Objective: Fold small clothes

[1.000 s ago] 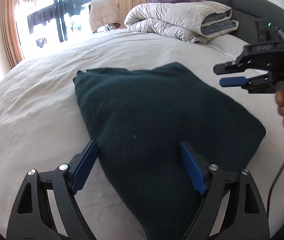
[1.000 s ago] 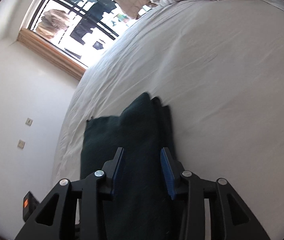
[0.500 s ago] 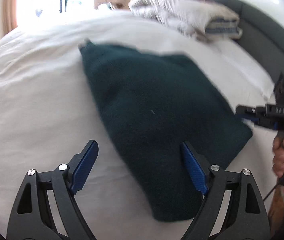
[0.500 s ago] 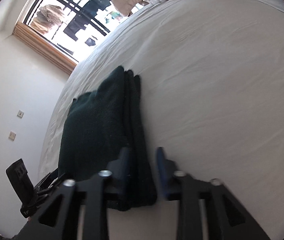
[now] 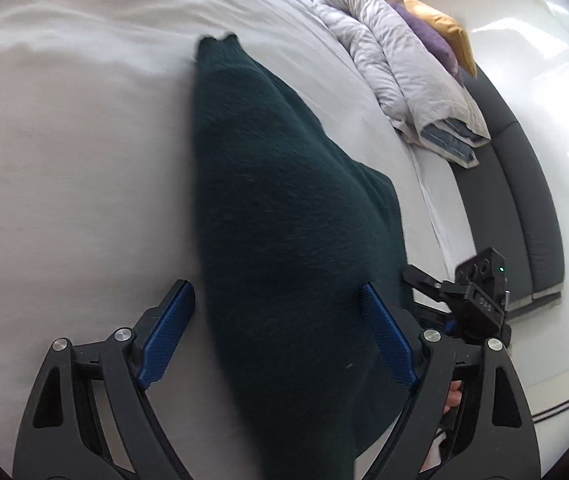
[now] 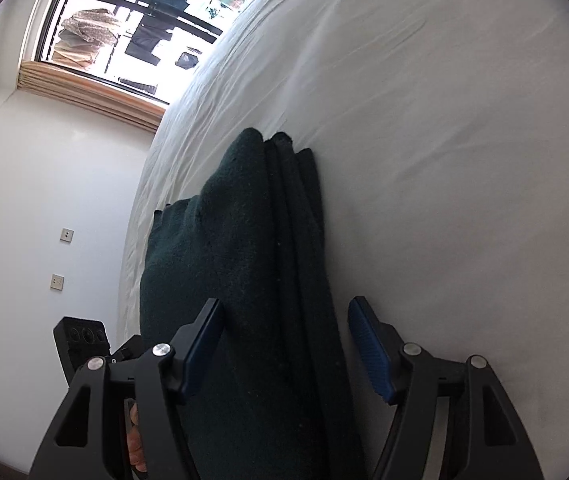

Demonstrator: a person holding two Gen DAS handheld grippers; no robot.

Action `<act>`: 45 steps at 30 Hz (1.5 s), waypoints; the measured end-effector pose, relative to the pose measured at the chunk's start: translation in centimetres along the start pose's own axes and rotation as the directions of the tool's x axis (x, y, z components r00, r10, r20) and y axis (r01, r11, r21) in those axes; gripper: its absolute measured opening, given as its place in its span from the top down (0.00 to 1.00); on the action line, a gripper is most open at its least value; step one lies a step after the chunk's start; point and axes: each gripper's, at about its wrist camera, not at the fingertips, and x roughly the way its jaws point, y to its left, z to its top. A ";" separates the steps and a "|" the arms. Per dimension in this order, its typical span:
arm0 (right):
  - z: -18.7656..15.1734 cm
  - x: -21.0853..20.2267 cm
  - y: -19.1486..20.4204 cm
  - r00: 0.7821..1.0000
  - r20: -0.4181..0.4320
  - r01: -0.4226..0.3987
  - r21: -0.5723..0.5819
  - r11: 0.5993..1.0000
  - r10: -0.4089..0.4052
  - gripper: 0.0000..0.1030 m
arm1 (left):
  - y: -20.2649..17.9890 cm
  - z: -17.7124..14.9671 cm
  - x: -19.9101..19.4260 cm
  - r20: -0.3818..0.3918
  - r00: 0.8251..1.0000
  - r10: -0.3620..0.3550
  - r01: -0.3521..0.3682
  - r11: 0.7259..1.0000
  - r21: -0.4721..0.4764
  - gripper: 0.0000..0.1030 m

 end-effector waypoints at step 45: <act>-18.4 5.1 14.8 0.990 0.127 -0.055 -0.099 0.994 0.067 0.33 | 7.5 -9.0 -24.9 0.422 0.827 0.371 -0.495 0.836 0.236 0.23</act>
